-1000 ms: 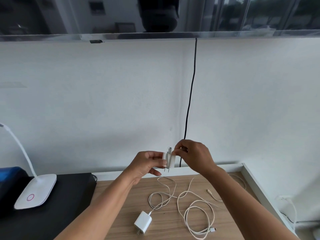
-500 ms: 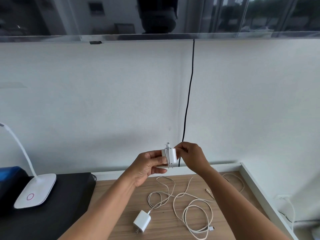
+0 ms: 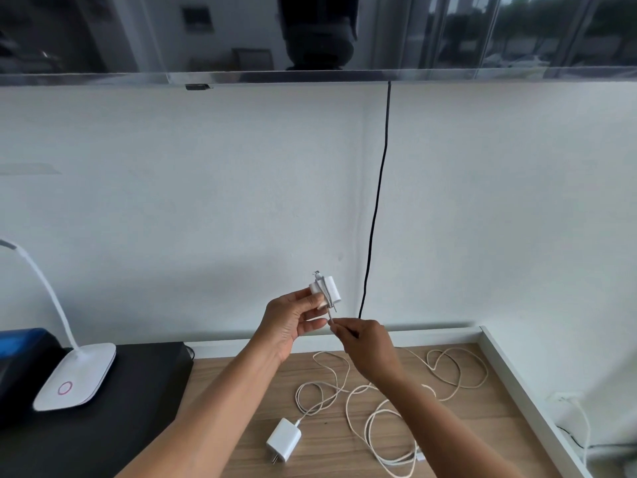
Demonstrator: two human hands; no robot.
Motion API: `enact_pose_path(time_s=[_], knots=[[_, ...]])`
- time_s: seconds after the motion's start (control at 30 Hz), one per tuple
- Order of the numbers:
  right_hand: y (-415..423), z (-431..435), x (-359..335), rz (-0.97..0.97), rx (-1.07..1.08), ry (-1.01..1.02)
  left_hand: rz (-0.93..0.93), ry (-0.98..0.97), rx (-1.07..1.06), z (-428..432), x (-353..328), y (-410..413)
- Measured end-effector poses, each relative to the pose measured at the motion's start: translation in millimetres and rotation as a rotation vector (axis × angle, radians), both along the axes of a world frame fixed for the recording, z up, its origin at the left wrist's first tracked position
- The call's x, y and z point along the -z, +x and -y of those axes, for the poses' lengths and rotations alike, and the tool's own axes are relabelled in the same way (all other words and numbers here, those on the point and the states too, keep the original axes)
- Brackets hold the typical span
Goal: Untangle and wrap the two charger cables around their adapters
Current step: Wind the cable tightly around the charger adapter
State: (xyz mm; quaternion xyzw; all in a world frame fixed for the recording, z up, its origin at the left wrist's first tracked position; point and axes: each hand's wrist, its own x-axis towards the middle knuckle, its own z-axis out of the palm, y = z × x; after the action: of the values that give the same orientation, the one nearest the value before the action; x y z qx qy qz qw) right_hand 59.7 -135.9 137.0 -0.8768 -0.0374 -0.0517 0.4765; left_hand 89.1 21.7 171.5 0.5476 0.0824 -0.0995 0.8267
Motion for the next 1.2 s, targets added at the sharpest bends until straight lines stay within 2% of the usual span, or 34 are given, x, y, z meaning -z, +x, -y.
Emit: enact_pose_path(time_s=[0.23, 0.37, 0.5, 0.63, 0.9, 1.2], knots=[[-13, -1, 4, 0.151, -0.08, -0.307, 0.092, 0.273, -0.095, -2, -2, 6], [-14, 2, -11, 0.248, -0.078, -0.416, 0.168, 0.461, -0.055, -1, -1, 7], [-6, 11, -29, 0.369, -0.076, -0.501, 0.203, 0.566, 0.016, 1, -7, 5], [1, 21, -52, 0.413, -0.077, -0.557, 0.189, 0.56, 0.116, 3, -8, 0], [23, 43, -81, 0.342, -0.034, -0.525, 0.16, 0.519, 0.294, 4, -2, -14], [39, 56, -72, 0.159, 0.002, -0.349, 0.174, 0.406, 0.411, 12, -15, -24]])
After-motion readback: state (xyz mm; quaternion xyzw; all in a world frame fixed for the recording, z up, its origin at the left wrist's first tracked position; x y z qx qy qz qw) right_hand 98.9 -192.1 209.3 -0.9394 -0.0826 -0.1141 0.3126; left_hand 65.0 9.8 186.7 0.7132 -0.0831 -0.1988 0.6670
